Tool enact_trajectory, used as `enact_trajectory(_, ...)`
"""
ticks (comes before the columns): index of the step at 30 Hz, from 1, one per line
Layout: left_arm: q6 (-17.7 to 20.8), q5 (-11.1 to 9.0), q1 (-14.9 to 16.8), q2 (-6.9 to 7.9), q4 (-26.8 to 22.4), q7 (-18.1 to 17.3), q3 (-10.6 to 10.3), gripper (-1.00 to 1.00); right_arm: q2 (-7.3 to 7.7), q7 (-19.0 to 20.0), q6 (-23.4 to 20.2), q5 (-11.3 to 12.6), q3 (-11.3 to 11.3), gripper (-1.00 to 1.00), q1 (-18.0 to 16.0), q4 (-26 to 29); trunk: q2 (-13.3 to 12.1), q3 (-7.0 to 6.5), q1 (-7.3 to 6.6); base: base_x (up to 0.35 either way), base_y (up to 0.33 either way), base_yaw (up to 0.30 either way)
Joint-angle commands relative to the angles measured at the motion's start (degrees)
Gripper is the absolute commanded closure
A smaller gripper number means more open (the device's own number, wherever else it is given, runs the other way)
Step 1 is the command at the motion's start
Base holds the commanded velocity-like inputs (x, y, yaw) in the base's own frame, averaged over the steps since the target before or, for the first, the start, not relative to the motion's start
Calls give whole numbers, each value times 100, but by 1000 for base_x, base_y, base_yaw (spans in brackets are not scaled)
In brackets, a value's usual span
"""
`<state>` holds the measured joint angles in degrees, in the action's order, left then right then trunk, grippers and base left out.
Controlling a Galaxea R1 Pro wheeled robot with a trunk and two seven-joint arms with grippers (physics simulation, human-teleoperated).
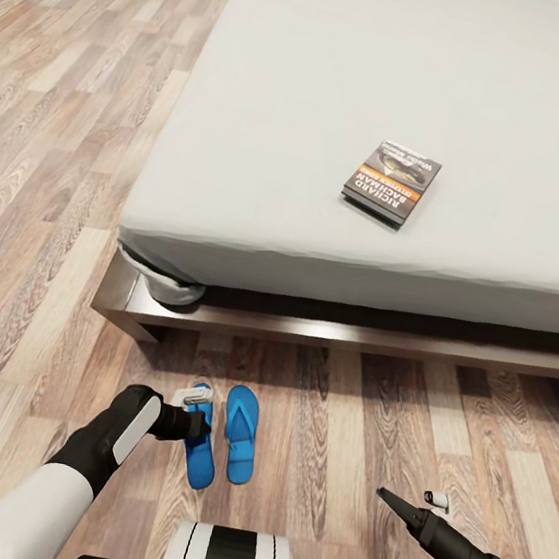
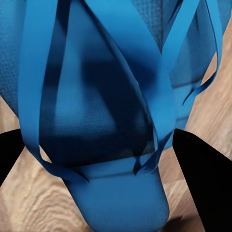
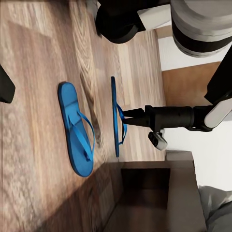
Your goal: In the bedroom, move the book from the bed onto either nightstand, and place the two sandals side by side next to the bed.
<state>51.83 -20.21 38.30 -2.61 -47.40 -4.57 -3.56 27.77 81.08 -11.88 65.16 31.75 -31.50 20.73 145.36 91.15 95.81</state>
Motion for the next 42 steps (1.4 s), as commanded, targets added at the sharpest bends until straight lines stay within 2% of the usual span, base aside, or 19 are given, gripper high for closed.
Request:
enact_trajectory(1, 20, 47, 2, -1, -7, -49, 4, 100, 7, 13, -60, 59, 42, -100, -5, 1, 3, 26, 1, 0, 0, 0)
enact_trajectory(4, 20, 44, 2, -2, -12, -51, 4, 100, 3, 13, -60, 59, 46, -100, -5, 1, 7, 93, 9, 0, 0, 0)
enact_trajectory(20, 20, 43, 2, 4, -76, -49, 4, 100, 0, 13, -60, 59, 51, -100, -6, 2, 7, 93, 9, 0, 0, 0)
enact_trajectory(24, 20, 43, 2, 1, -76, -52, 4, 100, 0, 13, -60, 59, 51, -100, -6, 2, 12, 181, 19, 0, 0, 0)
enact_trajectory(42, 20, 58, 2, 24, -73, -57, 10, 100, 0, 13, -60, 59, 51, -100, -6, 1, 12, 181, 19, 0, 0, 0)
